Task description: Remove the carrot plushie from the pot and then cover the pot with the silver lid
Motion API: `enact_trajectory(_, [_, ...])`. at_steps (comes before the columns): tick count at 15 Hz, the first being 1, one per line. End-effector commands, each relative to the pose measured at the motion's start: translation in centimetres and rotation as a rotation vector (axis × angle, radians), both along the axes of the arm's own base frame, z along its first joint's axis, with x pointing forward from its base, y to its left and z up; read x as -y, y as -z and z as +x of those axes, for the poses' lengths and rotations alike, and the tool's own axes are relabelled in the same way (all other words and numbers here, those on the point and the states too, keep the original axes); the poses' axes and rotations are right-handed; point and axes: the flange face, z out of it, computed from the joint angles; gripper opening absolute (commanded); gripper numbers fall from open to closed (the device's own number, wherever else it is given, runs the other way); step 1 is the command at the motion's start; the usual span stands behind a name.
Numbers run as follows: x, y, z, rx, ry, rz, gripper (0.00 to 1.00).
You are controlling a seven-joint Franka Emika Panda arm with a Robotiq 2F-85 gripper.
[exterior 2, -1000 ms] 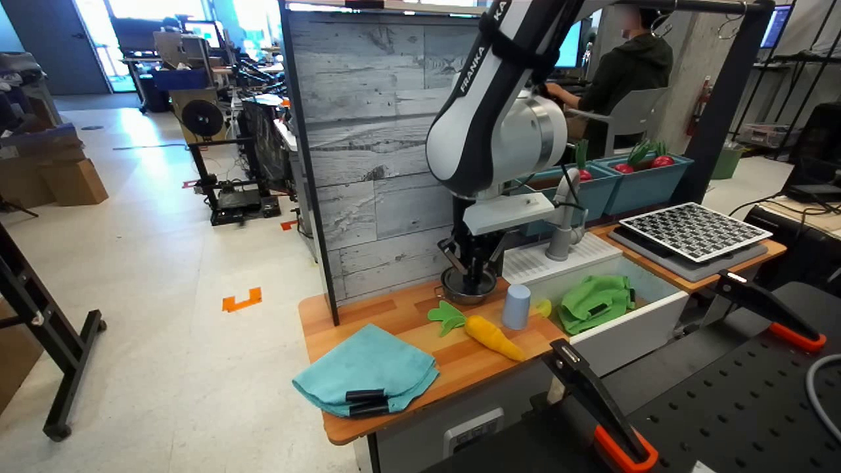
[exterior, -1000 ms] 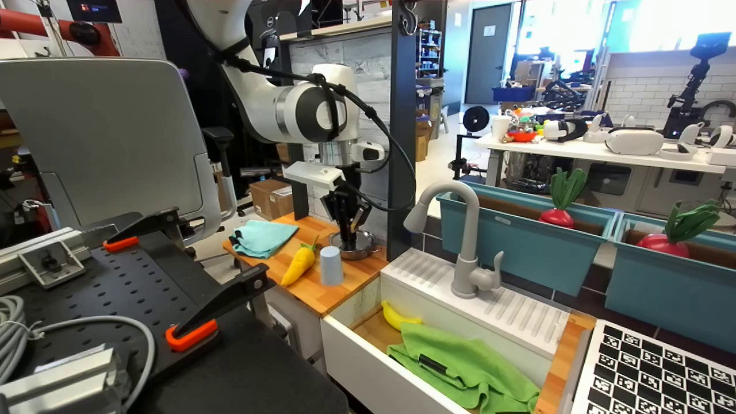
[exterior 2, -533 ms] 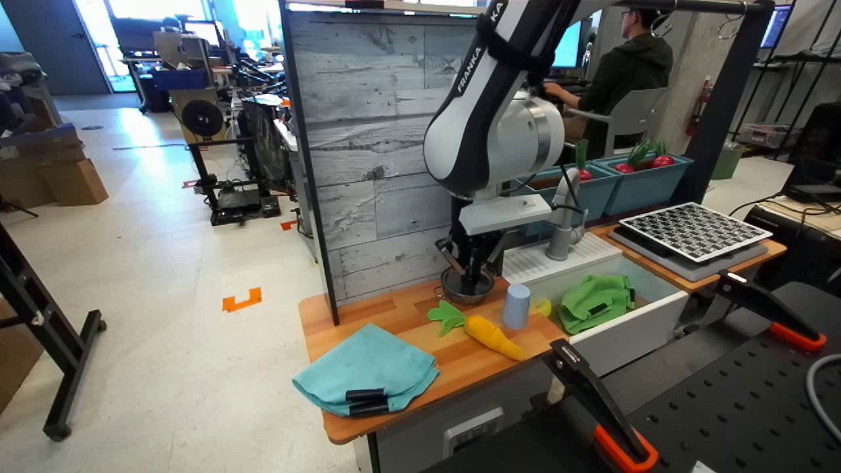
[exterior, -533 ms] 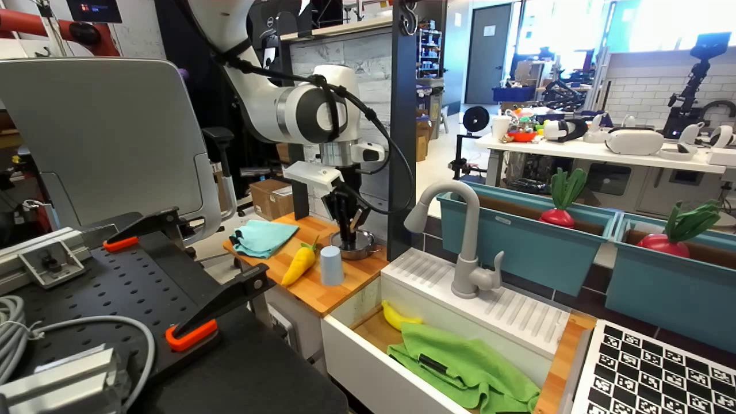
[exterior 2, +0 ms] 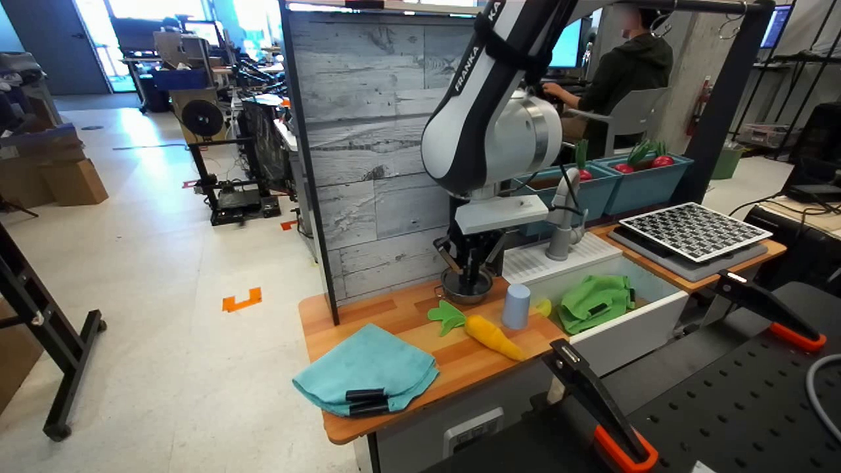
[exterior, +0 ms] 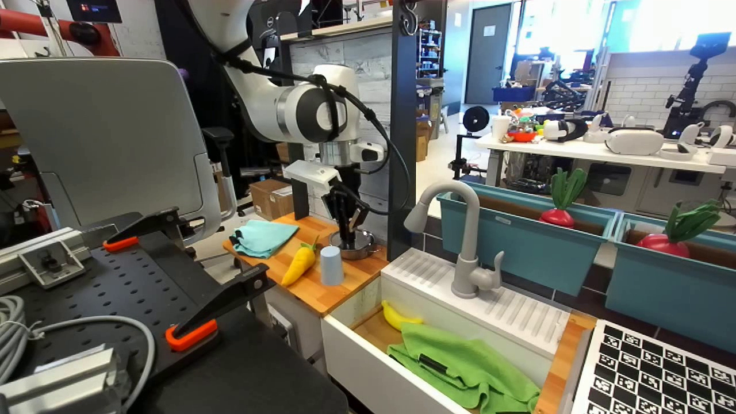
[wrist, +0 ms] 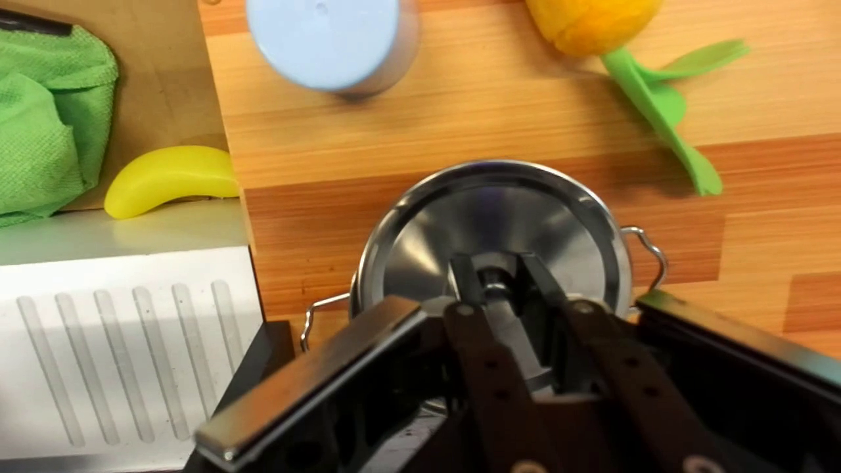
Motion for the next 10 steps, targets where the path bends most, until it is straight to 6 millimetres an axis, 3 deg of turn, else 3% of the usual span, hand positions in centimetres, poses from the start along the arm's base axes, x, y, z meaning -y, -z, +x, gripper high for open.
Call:
enact_trajectory(1, [0.43,-0.02,1.70,0.081,0.037,0.007,0.05])
enact_trajectory(7, [0.45,0.21,1.72,0.142,0.074,0.015,0.05])
enact_trajectory(8, [0.48,0.22,1.72,0.143,0.079,0.017,0.45])
enact_trajectory(9, [0.49,0.21,1.71,0.138,0.081,0.017,0.46])
enact_trajectory(10, [0.52,0.20,1.71,0.135,0.083,0.019,0.53])
